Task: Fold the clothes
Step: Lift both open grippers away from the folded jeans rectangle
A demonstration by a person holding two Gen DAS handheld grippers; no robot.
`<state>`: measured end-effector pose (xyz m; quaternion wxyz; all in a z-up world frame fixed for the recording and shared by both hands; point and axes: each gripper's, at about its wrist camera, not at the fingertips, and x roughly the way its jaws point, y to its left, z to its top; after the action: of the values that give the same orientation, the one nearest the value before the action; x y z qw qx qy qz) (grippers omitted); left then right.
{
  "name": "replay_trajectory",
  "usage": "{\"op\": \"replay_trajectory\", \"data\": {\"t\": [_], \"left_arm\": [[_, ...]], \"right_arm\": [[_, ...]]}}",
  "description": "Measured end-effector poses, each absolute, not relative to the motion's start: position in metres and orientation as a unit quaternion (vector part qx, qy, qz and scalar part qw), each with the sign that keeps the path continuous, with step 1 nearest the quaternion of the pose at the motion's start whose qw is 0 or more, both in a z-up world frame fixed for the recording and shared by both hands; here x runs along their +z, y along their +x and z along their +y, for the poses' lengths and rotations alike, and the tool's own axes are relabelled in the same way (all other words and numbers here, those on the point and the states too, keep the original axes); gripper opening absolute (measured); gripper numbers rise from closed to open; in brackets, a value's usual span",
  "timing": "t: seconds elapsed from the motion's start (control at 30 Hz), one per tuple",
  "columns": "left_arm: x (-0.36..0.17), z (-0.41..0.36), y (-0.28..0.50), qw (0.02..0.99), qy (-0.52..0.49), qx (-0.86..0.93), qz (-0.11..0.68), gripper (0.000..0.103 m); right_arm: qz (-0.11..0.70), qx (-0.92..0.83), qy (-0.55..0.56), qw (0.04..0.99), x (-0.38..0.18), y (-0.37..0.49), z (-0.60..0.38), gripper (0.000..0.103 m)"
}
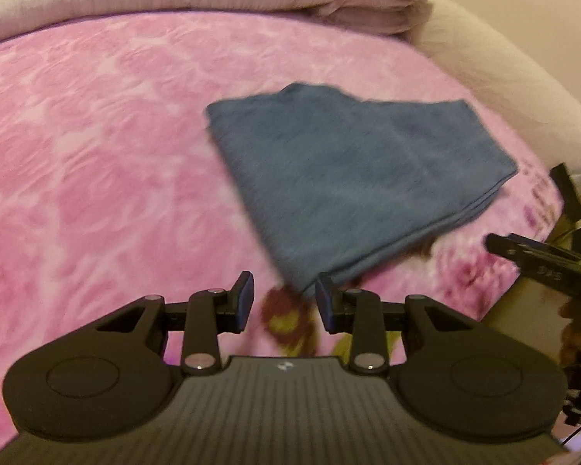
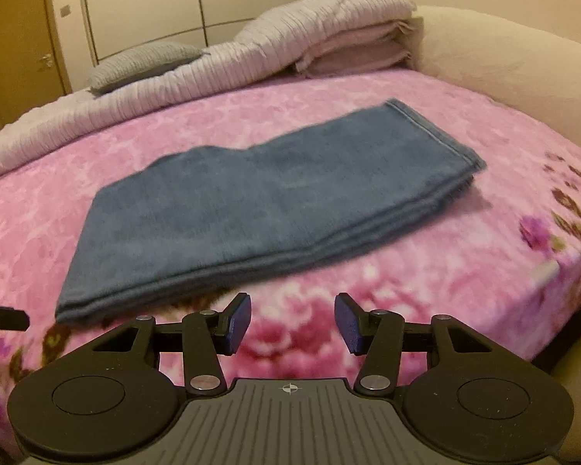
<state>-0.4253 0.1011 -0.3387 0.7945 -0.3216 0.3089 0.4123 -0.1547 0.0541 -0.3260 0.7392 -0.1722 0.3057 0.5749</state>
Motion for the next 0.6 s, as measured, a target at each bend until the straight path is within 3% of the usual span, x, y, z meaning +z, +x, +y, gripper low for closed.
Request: {"op": "replay_trajectory", "data": {"t": [0.2, 0.27, 0.3, 0.4, 0.6], "left_arm": [[-0.360, 0.116, -0.395, 0.808, -0.285, 0.403, 0.322, 0.031], [-0.371, 0.119, -0.392, 0.804, -0.279, 0.406, 0.333, 0.047], [-0.375, 0.121, -0.394, 0.802, -0.283, 0.408, 0.333, 0.047], [-0.372, 0.129, -0.406, 0.797, -0.323, 0.398, 0.319, 0.046], [-0.362, 0.132, -0.433, 0.783, -0.350, 0.407, 0.313, 0.039]], "right_arm": [[0.239, 0.598, -0.169, 0.746, -0.327, -0.145, 0.090, 0.052], [0.234, 0.601, -0.171, 0.745, -0.337, -0.139, 0.101, 0.052], [0.240, 0.602, -0.182, 0.739, -0.346, -0.135, 0.109, 0.052], [0.250, 0.610, -0.210, 0.722, -0.372, -0.130, 0.122, 0.052], [0.235, 0.617, -0.228, 0.716, -0.361, -0.140, 0.112, 0.052]]}}
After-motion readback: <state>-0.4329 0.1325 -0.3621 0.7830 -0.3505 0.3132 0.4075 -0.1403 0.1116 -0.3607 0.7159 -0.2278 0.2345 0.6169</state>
